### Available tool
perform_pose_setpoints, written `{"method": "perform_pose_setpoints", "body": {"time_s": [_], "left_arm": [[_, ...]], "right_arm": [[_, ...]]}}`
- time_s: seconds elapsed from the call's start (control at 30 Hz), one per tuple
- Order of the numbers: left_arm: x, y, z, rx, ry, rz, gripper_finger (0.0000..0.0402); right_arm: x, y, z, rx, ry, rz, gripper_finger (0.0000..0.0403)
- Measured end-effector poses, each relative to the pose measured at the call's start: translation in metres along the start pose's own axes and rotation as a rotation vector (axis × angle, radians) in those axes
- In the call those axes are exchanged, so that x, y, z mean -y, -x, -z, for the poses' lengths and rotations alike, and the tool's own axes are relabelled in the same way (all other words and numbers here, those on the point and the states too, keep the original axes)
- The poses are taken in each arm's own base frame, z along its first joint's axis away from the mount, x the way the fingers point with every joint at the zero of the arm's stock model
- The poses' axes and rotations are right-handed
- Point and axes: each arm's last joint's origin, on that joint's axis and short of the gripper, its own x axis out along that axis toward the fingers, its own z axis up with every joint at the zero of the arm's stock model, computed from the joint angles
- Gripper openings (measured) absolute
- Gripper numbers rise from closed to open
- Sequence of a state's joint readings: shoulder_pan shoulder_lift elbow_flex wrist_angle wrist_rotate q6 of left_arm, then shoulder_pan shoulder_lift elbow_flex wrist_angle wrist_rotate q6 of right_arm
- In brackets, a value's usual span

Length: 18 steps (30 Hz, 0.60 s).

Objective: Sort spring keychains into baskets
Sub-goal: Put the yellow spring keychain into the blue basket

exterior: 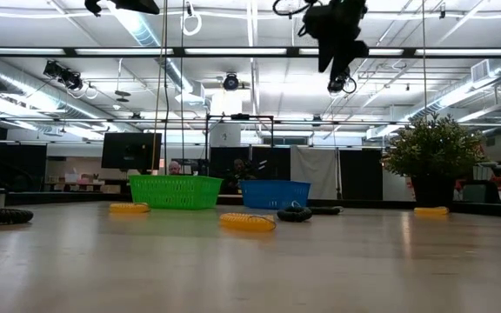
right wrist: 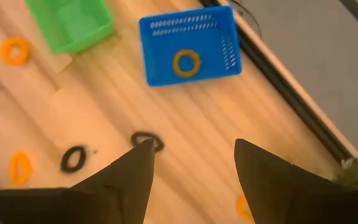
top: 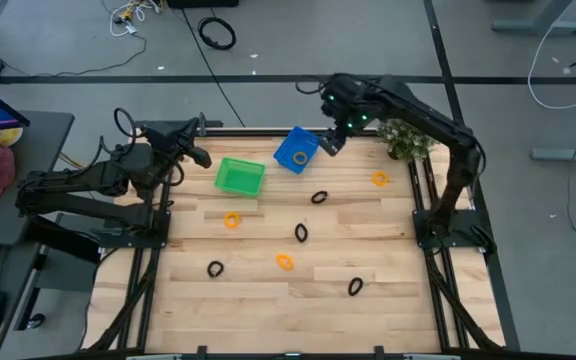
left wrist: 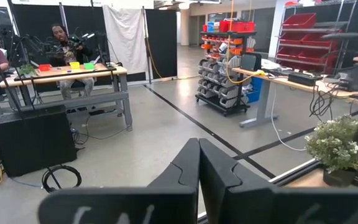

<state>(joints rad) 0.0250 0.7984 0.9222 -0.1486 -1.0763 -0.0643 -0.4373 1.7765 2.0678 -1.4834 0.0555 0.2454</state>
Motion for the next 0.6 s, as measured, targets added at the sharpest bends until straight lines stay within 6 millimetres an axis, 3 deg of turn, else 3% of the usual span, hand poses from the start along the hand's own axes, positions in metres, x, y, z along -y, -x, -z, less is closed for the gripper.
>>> {"method": "perform_pose_setpoints", "body": {"time_s": [0.33,0.6], "left_arm": [[0.000,0.000,0.000,0.000,0.004,0.000,0.0005],[0.000,0.000,0.002,-0.015,0.070,-0.002,0.0005]], "right_arm": [[-0.021,0.021,0.032,-0.050,0.019,-0.009,0.0221],[-0.016,0.000,0.083,-0.134,-0.034,0.012,0.0219]]}}
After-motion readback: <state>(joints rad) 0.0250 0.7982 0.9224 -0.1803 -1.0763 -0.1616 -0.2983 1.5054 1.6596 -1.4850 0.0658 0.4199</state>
